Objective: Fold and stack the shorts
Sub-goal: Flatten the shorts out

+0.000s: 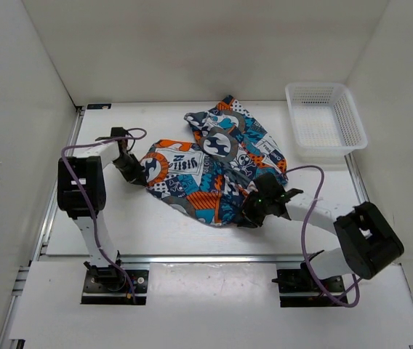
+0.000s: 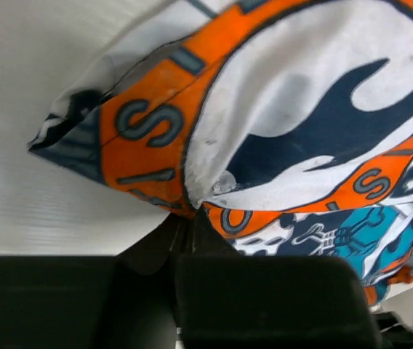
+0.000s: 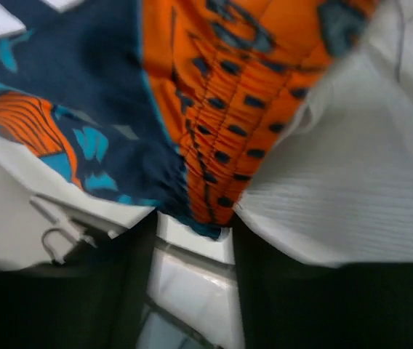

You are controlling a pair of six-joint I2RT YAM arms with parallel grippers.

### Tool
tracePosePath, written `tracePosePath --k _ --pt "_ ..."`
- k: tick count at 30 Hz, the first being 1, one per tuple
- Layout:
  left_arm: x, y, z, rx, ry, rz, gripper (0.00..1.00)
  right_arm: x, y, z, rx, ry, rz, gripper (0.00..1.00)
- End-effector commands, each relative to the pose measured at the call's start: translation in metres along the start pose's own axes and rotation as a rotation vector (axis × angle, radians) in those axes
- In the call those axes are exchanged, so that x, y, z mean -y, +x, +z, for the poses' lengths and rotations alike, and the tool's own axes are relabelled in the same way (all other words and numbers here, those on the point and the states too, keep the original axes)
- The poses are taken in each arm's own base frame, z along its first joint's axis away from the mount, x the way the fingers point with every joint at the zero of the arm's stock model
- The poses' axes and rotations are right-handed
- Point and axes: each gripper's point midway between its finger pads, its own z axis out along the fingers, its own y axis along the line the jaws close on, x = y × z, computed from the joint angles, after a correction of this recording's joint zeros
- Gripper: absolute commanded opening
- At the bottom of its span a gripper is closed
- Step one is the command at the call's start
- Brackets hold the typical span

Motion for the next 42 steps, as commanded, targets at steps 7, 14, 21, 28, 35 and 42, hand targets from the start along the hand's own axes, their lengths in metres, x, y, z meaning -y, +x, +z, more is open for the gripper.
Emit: tracePosePath --k 7,14,21,28,35,42 --pt "0.055 -0.055 -0.077 0.171 0.164 0.049 0.10 -0.089 -0.138 -0.052 0.334 0.049 -0.235 0.01" --pt "0.119 -0.106 -0.259 0.453 0.406 0.110 0.10 -0.225 -0.230 -0.215 0.624 -0.136 -0.456 0.01" --pt "0.106 -0.054 -0.315 0.549 0.458 0.197 0.10 -0.193 -0.188 -0.251 0.686 -0.160 -0.546 0.01" --pt "0.008 0.040 -0.130 0.208 0.209 0.099 0.59 -0.045 -0.148 -0.152 0.527 0.114 -0.424 0.55" --pt "0.018 0.014 -0.168 0.317 0.182 0.151 0.80 -0.049 -0.171 -0.173 0.506 0.139 -0.339 0.74" --pt "-0.013 0.055 -0.139 0.217 0.140 0.108 0.24 0.000 -0.117 -0.148 0.403 0.121 -0.248 0.02"
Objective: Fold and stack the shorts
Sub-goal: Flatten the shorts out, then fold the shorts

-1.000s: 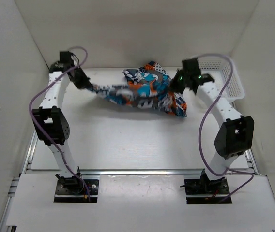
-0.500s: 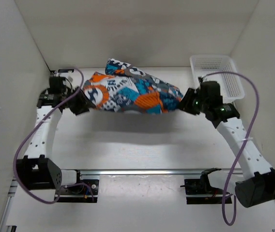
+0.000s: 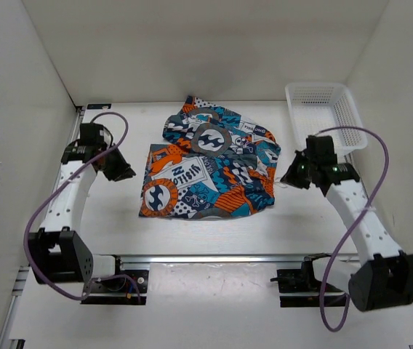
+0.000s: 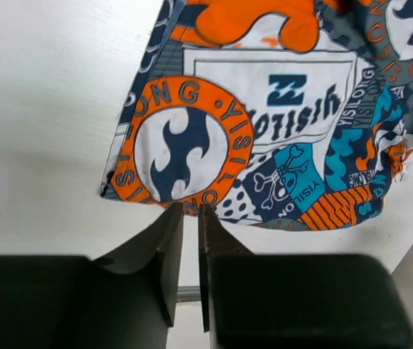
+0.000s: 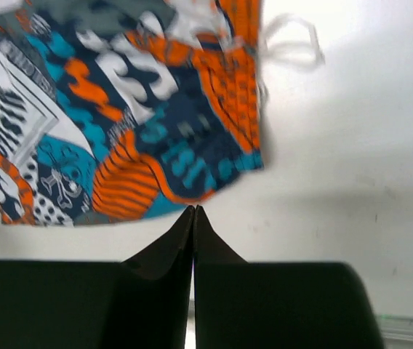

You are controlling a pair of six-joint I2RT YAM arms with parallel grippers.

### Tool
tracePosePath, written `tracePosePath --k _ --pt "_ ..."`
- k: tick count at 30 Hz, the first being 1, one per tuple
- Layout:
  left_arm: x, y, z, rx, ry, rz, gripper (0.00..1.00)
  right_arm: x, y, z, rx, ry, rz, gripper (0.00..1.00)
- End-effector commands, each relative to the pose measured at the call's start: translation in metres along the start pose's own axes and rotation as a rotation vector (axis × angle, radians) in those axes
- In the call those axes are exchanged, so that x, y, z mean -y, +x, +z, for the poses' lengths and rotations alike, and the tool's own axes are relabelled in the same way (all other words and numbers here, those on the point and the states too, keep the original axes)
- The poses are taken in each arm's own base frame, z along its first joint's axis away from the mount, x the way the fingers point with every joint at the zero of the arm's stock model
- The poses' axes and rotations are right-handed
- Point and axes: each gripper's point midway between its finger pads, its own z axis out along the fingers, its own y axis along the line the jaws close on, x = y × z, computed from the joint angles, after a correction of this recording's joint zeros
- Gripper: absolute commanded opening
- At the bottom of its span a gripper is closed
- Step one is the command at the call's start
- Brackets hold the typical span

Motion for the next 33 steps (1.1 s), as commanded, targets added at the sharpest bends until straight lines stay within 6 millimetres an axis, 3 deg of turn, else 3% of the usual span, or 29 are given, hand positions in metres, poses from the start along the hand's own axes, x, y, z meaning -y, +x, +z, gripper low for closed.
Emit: tracePosePath --k 1,3,6,8,10,11,14,18,22,26,27,29,33 --pt "-0.021 0.040 0.011 -0.092 -0.028 -0.024 0.24 0.015 0.049 -0.004 -0.100 -0.010 0.061 0.01" --pt "-0.035 0.067 0.016 -0.132 -0.038 -0.056 0.23 0.027 0.083 0.002 -0.176 -0.006 0.113 0.01" --pt "-0.037 0.096 0.019 -0.176 -0.017 -0.091 0.69 0.034 0.113 0.000 -0.215 -0.034 0.175 0.03" --pt "-0.038 0.106 0.022 -0.198 -0.012 -0.117 0.97 0.037 0.131 0.004 -0.255 -0.047 0.209 0.11" --pt "-0.039 0.114 0.028 -0.216 -0.012 -0.141 0.99 0.035 0.132 0.005 -0.244 -0.064 0.241 0.27" --pt "-0.040 0.114 0.031 -0.222 -0.016 -0.144 0.99 0.032 0.132 0.007 -0.242 -0.079 0.258 0.44" --pt "-0.045 0.119 0.048 -0.253 -0.050 -0.181 0.99 0.031 0.129 0.013 -0.235 -0.084 0.266 0.72" --pt "-0.057 0.121 0.071 -0.266 -0.104 -0.199 0.89 0.036 0.123 0.034 -0.239 -0.044 0.287 0.70" --pt "-0.069 0.123 0.092 -0.302 -0.167 -0.220 0.68 0.029 0.104 0.058 -0.219 -0.064 0.332 0.62" --pt "-0.066 0.107 0.101 -0.281 -0.180 -0.205 0.39 0.026 0.094 0.078 -0.223 -0.060 0.333 0.53" --pt "-0.063 0.098 0.102 -0.263 -0.180 -0.200 0.24 0.033 0.095 0.085 -0.223 -0.022 0.336 0.49" --pt "-0.057 0.093 0.104 -0.260 -0.171 -0.180 0.12 0.032 0.081 0.093 -0.169 -0.015 0.294 0.44" --pt "-0.053 0.079 0.111 -0.249 -0.173 -0.146 0.10 0.030 0.066 0.106 -0.134 -0.003 0.249 0.31"
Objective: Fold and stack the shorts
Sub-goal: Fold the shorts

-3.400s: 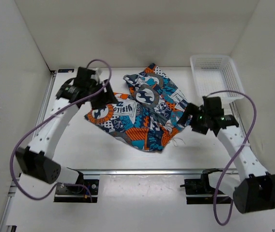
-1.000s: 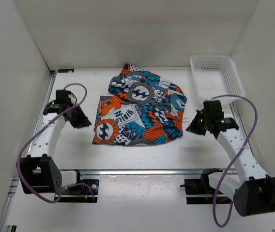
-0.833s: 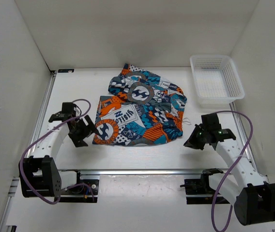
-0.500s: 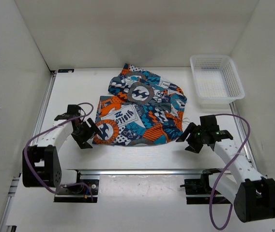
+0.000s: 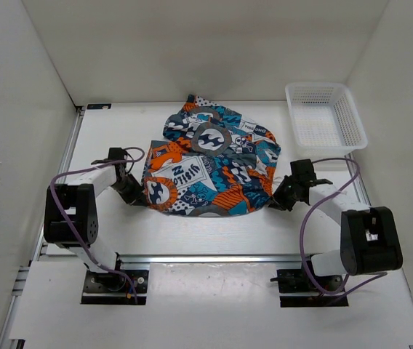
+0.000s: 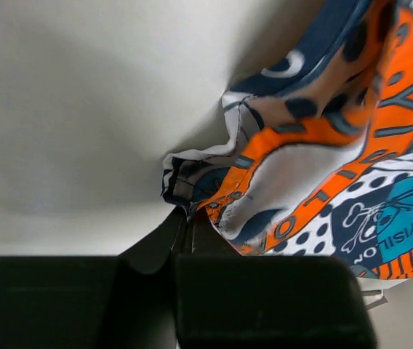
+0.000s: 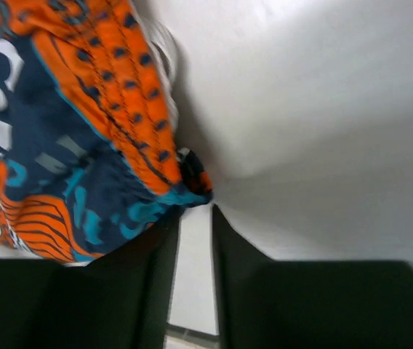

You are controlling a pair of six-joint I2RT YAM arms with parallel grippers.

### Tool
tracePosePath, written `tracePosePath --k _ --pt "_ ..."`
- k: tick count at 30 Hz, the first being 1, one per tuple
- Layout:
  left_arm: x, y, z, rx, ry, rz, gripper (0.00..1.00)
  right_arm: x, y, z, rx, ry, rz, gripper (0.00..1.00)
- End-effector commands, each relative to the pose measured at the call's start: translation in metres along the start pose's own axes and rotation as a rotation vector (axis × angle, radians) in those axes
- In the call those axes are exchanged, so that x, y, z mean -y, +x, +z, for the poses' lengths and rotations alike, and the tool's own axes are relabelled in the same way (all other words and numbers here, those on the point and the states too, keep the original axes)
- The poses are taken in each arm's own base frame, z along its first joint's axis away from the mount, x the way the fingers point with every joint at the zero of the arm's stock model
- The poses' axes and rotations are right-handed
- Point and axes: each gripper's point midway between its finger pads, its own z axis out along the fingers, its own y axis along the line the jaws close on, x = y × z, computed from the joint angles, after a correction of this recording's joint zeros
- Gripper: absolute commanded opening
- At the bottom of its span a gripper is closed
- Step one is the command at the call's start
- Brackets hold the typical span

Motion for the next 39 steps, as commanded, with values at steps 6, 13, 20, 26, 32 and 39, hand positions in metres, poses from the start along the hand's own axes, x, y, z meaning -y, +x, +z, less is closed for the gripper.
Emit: tracePosePath --k 6,13,20,26,32,39 --pt "0.031 -0.028 -0.017 0.089 0.079 0.059 0.10 -0.038 -0.047 0.000 0.114 -0.041 -0.099 0.00" --pt "0.046 -0.031 -0.042 0.129 0.130 0.075 0.10 -0.031 -0.035 -0.005 0.094 -0.051 -0.108 0.44" --pt "0.059 -0.030 -0.057 0.143 0.149 0.089 0.10 -0.038 -0.025 0.017 0.051 -0.084 -0.111 0.56" --pt "0.068 -0.035 -0.083 0.178 0.167 0.096 0.10 -0.056 -0.046 0.023 0.055 -0.047 -0.140 0.00" --pt "0.067 -0.040 -0.122 0.266 0.146 0.128 0.10 -0.064 -0.065 -0.035 0.195 -0.021 -0.205 0.00" --pt "0.065 -0.045 -0.172 0.364 0.135 0.161 0.10 -0.067 -0.062 -0.110 0.316 -0.048 -0.236 0.00"
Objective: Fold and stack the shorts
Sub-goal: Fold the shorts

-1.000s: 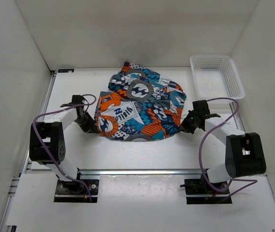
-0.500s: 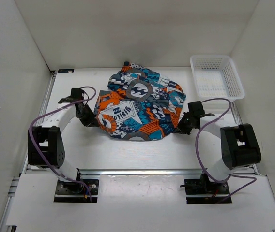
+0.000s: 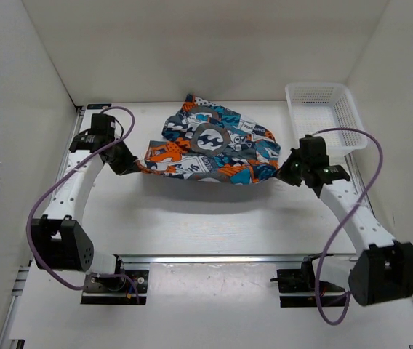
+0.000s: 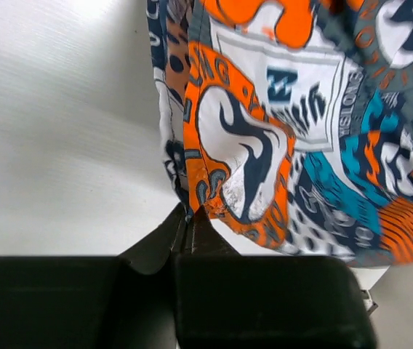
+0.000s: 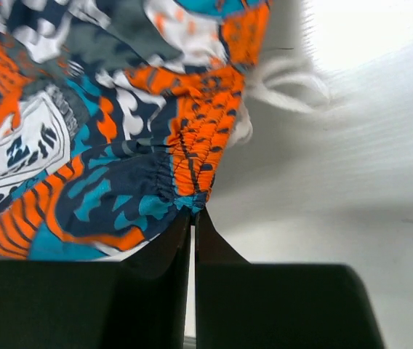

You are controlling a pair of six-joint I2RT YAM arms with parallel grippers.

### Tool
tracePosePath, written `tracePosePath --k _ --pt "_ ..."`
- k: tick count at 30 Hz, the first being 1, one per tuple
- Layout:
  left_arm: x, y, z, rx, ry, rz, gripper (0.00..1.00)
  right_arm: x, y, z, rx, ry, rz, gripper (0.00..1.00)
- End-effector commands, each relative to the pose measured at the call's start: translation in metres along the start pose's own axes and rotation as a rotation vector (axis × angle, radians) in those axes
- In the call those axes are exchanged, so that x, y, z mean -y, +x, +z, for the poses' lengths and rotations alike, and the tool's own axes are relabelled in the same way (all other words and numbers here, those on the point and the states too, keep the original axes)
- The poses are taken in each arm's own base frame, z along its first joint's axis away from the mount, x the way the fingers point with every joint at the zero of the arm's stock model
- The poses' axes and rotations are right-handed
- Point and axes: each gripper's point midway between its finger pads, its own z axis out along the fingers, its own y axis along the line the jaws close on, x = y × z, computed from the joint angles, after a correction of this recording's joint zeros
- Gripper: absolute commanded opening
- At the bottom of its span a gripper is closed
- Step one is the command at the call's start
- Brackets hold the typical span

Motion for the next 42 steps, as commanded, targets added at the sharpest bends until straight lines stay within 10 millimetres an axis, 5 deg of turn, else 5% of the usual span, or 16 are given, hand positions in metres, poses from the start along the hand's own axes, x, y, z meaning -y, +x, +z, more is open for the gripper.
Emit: tracePosePath --k 1,10,20,23,25,29,31,35,38,39,42 --pt "-0.001 -0.011 -0.039 0.095 -0.012 0.040 0.10 0.010 -0.001 -0.032 0.019 0.060 -0.030 0.00" --pt "0.011 -0.034 -0.065 0.174 -0.005 0.076 0.10 -0.009 -0.030 -0.076 0.117 0.028 -0.060 0.00" --pt "0.032 -0.041 -0.063 0.135 0.057 0.091 0.10 -0.025 -0.061 -0.086 0.182 0.031 -0.091 0.00" --pt "0.015 -0.017 -0.053 0.079 0.023 0.099 0.10 -0.014 -0.048 -0.087 0.151 0.054 -0.090 0.00" --pt "-0.006 0.021 -0.038 0.002 0.014 0.098 0.10 0.000 -0.031 -0.088 0.123 0.076 -0.089 0.00" --pt "-0.039 0.079 0.001 -0.140 0.008 0.077 0.10 0.050 0.035 -0.063 -0.028 0.157 -0.070 0.00" --pt "-0.039 0.102 0.023 -0.254 0.037 0.054 0.10 0.059 0.049 -0.056 -0.066 0.170 -0.056 0.00" --pt "-0.024 0.084 0.061 -0.295 0.016 0.056 0.12 0.062 0.052 -0.044 -0.083 0.178 -0.055 0.00" --pt "-0.010 0.071 0.070 -0.309 0.030 0.112 0.36 0.054 0.035 -0.043 -0.046 0.181 -0.058 0.00" --pt "-0.008 0.068 0.070 -0.301 0.036 0.114 0.60 0.053 0.033 -0.043 -0.048 0.182 -0.058 0.00" --pt "-0.010 0.071 0.054 -0.283 0.037 0.131 0.76 0.048 0.027 -0.044 -0.031 0.169 -0.059 0.00"
